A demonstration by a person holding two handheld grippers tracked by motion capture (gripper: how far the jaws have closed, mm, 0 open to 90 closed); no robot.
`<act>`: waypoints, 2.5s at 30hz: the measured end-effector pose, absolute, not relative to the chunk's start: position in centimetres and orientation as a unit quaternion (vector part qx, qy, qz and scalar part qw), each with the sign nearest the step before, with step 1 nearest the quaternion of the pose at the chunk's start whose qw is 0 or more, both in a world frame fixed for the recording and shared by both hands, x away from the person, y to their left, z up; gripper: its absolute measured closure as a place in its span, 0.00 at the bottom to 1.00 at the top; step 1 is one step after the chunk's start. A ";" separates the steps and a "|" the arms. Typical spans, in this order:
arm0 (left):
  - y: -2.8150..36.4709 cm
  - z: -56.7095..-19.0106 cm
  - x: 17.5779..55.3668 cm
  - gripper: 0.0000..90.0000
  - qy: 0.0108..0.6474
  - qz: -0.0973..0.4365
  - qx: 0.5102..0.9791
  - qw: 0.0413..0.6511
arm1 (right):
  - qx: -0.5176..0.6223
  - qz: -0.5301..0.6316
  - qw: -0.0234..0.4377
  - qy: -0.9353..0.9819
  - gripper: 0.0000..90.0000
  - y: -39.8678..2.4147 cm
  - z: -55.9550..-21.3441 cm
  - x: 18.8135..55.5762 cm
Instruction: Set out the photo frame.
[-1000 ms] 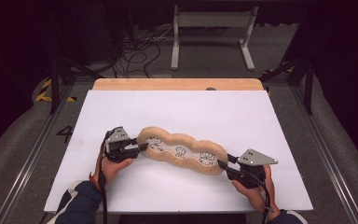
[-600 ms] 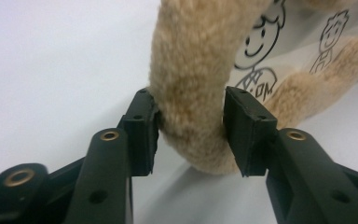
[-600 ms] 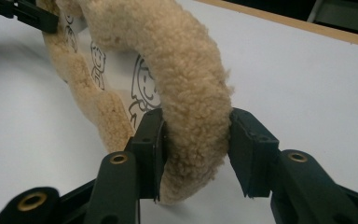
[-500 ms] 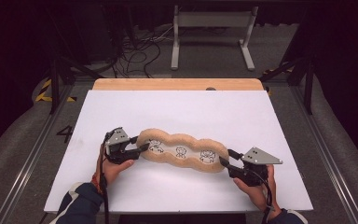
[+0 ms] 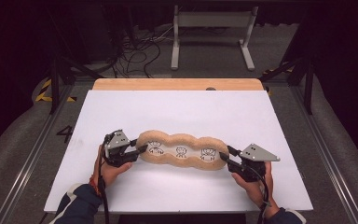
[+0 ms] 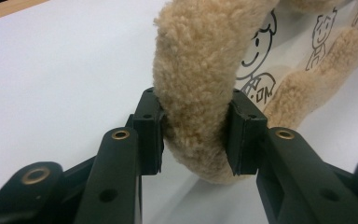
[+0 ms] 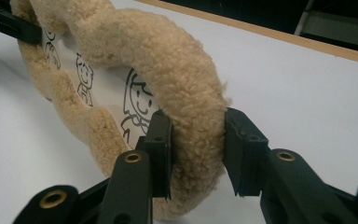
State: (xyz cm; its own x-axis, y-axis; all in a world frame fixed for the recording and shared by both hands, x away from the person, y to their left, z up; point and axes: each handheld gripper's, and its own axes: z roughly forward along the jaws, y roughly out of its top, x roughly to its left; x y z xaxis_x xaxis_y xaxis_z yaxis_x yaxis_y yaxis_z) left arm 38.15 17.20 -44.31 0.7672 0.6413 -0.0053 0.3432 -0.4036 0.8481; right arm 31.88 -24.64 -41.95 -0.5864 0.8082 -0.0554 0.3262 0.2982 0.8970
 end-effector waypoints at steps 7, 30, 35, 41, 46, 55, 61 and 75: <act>17.0 -44.2 37.3 0.69 0.301 0.172 0.826 0.445 | 0.360 0.453 0.257 0.774 0.72 -24.8 -41.7 32.8; 16.7 -44.0 36.7 0.68 0.292 0.182 0.831 0.437 | 0.354 0.443 0.263 0.781 0.69 -24.9 -41.6 33.9; 16.5 -44.0 36.4 0.66 0.287 0.197 0.833 0.430 | 0.354 0.433 0.260 0.787 0.64 -25.0 -41.4 33.8; 16.7 -43.9 36.3 0.63 0.281 0.203 0.834 0.428 | 0.349 0.419 0.262 0.796 0.55 -25.2 -41.2 33.8; 17.0 -43.8 35.9 0.53 0.278 0.216 0.834 0.425 | 0.349 0.413 0.261 0.799 0.41 -25.7 -41.0 33.8; 17.8 -43.7 35.6 0.35 0.276 0.213 0.834 0.427 | 0.348 0.394 0.264 0.809 0.28 -25.7 -41.1 33.7; 17.7 -43.9 35.6 0.20 0.279 0.210 0.838 0.420 | 0.356 0.393 0.264 0.806 0.18 -25.8 -41.2 33.7; 18.2 -44.1 35.4 0.07 0.283 0.217 0.837 0.416 | 0.360 0.381 0.268 0.808 0.09 -26.1 -41.6 33.8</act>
State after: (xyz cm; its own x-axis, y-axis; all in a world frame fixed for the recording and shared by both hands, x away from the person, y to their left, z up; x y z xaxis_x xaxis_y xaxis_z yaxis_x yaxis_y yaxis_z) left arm 35.41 18.20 -44.07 0.7459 0.6537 0.1280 0.2931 -0.4946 0.8182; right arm 33.80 -26.09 -41.61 -0.5974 0.7858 -0.1599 0.3770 0.4513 0.8088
